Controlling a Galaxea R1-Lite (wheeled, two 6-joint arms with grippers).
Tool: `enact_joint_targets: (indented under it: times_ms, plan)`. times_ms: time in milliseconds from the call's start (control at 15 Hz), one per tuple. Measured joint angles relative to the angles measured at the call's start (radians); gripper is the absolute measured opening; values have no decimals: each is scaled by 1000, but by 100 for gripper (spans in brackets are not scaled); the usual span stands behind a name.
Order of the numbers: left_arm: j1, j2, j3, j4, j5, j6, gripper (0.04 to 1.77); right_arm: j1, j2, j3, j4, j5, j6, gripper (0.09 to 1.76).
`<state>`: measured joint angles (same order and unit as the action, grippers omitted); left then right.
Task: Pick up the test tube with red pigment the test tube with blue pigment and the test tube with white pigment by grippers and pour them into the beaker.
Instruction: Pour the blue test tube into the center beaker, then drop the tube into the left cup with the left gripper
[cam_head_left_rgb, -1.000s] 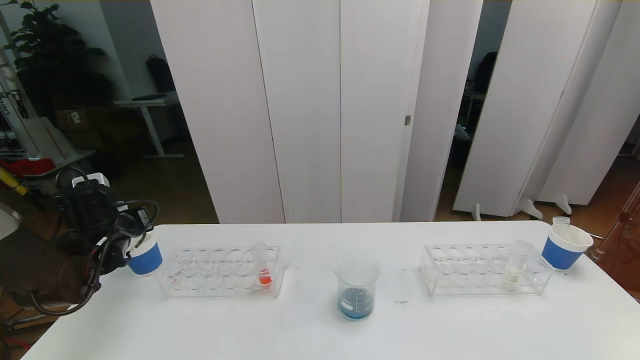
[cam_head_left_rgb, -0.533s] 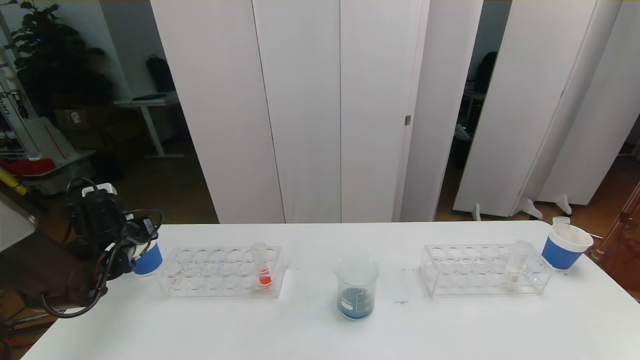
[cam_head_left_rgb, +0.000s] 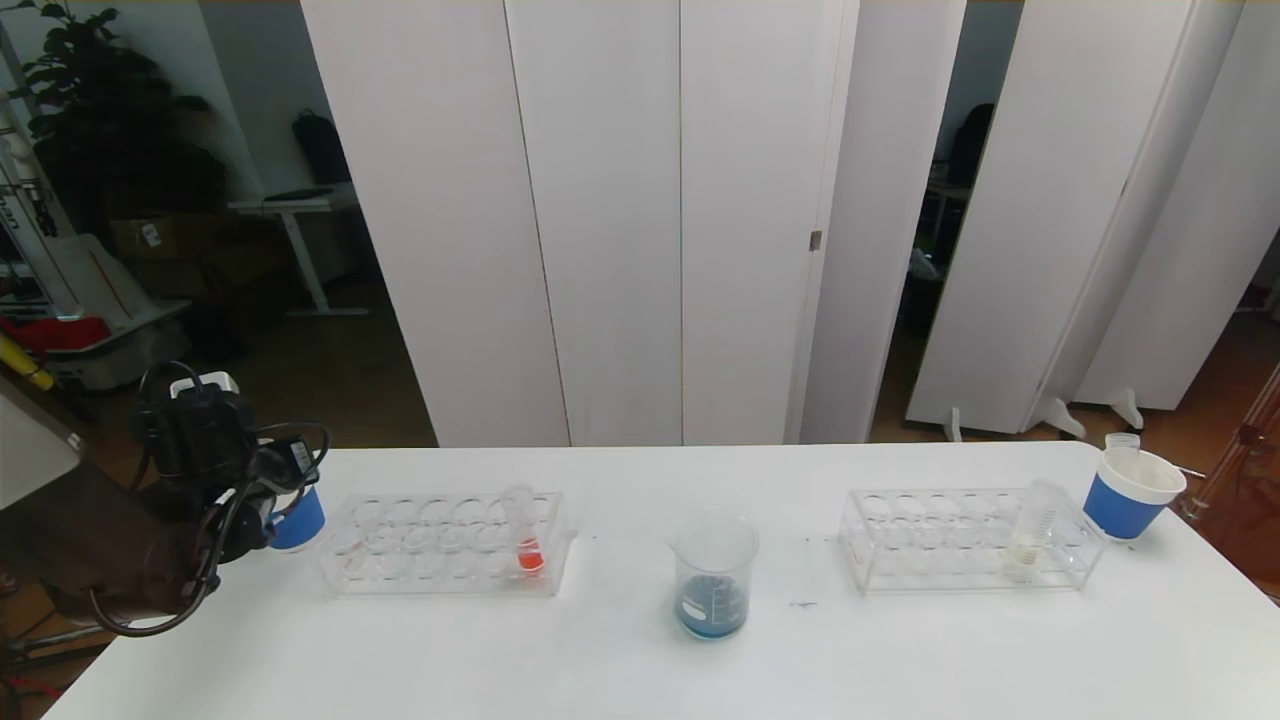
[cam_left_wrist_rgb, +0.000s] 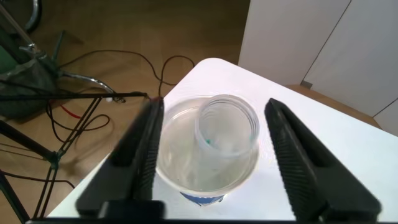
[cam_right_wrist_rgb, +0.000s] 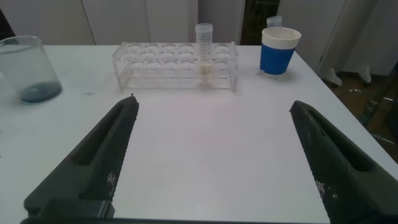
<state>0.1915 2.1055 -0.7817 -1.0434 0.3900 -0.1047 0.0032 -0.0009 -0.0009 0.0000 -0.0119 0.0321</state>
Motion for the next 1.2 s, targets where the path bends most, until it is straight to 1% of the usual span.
enact_joint_targets:
  times_ms: [67, 133, 200, 467, 600, 733, 933, 1067, 1200]
  plan:
    - [0, 1, -1, 0, 0, 0, 157, 1, 0, 0, 0, 0, 0, 175]
    - [0, 1, -1, 0, 0, 2, 173, 1, 0, 0, 0, 0, 0, 175]
    - [0, 1, -3, 0, -1, 3, 175, 1, 0, 0, 0, -1, 0, 175]
    - [0, -16, 0, 10, -6, 9, 175, 1, 0, 0, 0, 0, 0, 175]
    - [2, -58, 6, 21, -26, 14, 175, 1, 0, 0, 0, 0, 0, 175]
    - [3, -130, 18, 40, -55, 24, 175, 1, 0, 0, 0, -1, 0, 175]
    - [4, -304, 61, 134, -90, 42, 175, 0, 0, 0, 0, 0, 0, 175]
    - [3, -448, 86, 238, -104, 49, 175, 0, 0, 0, 0, 0, 0, 175]
    - [-9, -603, 98, 381, -109, 59, 175, 1, 0, 0, 0, 0, 0, 175]
